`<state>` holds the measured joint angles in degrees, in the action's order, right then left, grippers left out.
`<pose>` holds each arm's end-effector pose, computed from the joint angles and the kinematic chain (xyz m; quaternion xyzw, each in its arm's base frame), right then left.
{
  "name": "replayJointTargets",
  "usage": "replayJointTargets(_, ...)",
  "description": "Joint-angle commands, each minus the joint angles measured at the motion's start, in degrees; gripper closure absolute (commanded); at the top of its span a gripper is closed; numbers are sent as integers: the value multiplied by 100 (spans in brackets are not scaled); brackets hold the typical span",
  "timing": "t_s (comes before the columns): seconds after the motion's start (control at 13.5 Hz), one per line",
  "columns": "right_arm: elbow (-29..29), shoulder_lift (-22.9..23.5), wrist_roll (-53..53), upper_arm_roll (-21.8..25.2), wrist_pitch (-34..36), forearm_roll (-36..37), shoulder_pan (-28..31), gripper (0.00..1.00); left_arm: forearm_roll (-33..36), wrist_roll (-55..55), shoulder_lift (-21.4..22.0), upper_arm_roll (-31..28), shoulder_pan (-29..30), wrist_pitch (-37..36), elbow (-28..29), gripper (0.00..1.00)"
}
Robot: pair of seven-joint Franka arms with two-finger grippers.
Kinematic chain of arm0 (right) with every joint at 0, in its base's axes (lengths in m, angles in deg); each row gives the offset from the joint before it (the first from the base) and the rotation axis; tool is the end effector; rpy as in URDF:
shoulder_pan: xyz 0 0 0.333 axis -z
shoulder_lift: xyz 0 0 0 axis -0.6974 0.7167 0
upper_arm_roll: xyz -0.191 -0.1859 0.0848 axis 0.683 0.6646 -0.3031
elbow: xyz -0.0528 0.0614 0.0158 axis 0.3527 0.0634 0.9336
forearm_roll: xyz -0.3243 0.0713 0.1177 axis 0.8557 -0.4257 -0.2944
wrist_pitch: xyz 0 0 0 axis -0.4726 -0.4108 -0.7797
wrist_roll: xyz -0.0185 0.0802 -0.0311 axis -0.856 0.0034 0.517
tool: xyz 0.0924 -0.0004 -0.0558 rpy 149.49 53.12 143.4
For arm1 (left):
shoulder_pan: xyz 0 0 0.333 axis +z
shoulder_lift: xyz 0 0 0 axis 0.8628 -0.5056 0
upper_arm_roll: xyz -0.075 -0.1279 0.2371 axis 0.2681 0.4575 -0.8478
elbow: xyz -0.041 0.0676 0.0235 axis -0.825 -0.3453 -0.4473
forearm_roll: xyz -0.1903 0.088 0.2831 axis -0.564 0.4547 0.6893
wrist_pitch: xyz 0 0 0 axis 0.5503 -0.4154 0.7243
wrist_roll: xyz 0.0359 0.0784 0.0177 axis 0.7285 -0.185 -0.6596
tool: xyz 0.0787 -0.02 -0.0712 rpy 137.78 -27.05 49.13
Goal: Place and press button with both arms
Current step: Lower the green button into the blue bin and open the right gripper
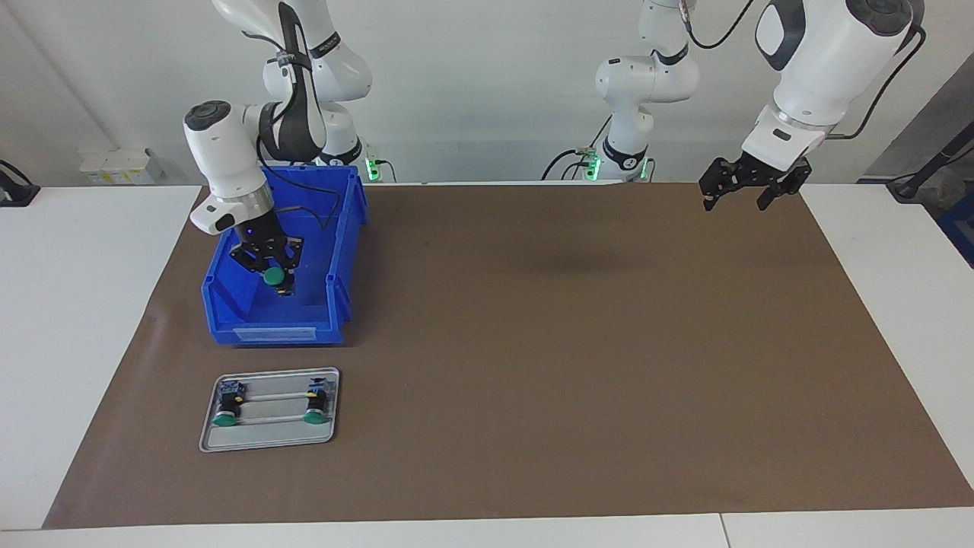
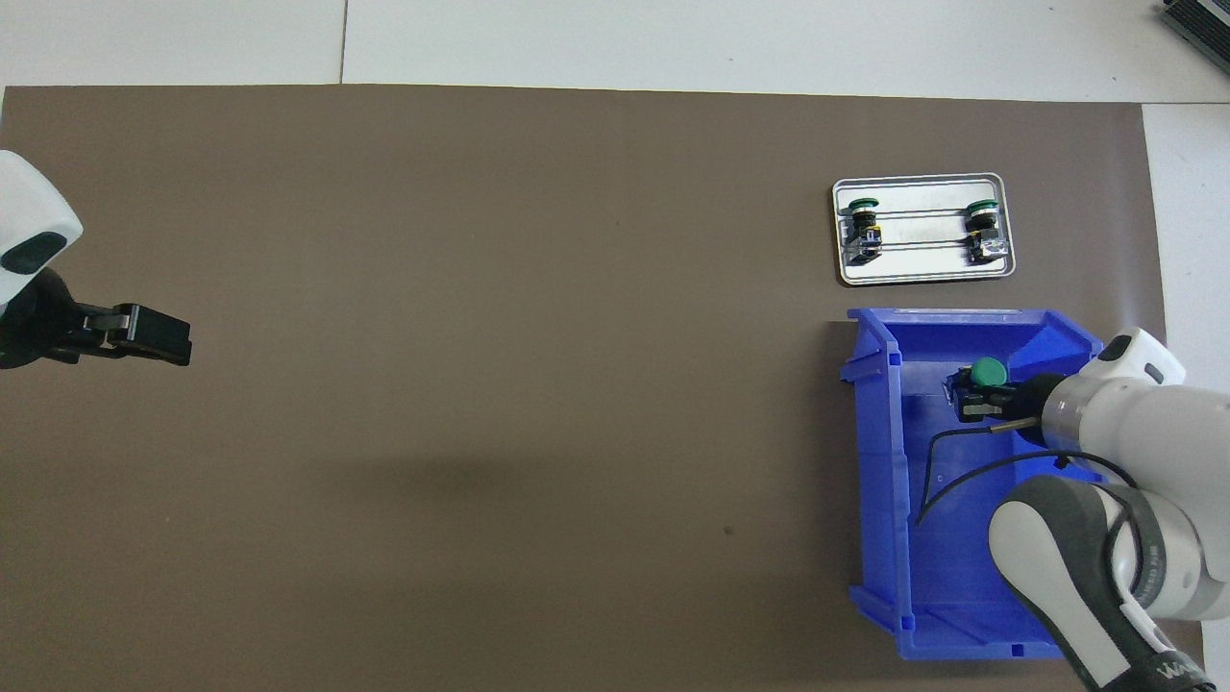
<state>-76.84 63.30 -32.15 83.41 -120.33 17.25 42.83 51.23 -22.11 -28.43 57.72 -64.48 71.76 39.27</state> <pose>0.4479 -0.0296 0.3542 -0.9920 -0.0390 -0.1182 0.0216 0.4909 -0.0425 0.5631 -0.9986 0.0411 0.0330 0.0070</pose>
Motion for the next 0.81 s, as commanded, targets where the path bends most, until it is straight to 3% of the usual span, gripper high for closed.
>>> replayJointTargets(0.0,-161,210,265,-67,-287,-253,68,100,97,37,133,-47,-42,-20,145,0)
replayJointTargets(0.3,-372,228,477,-67,-331,-253,103,100,88,37,133,-47,-42,-20,145,0)
replayJointTargets(0.37,-373,255,468,-67,-331,-253,112,90,88,37,133,-47,-42,-20,145,0)
replayJointTargets(0.44,-373,255,433,-58,-331,-253,112,73,88,37,133,-47,-42,-20,145,0)
replayJointTargets(0.52,-373,255,372,-67,-322,-262,112,47,88,37,133,-47,-42,-20,145,0)
replayJointTargets(0.59,-373,255,363,-67,-287,-262,130,9,88,37,133,-47,-42,-20,145,0)
replayJointTargets(0.66,-355,255,354,-67,-252,-262,165,0,88,37,133,-47,-42,-20,145,0)
replayJointTargets(0.74,-311,211,319,-58,-191,-262,174,0,88,37,133,-47,-42,-20,145,0)
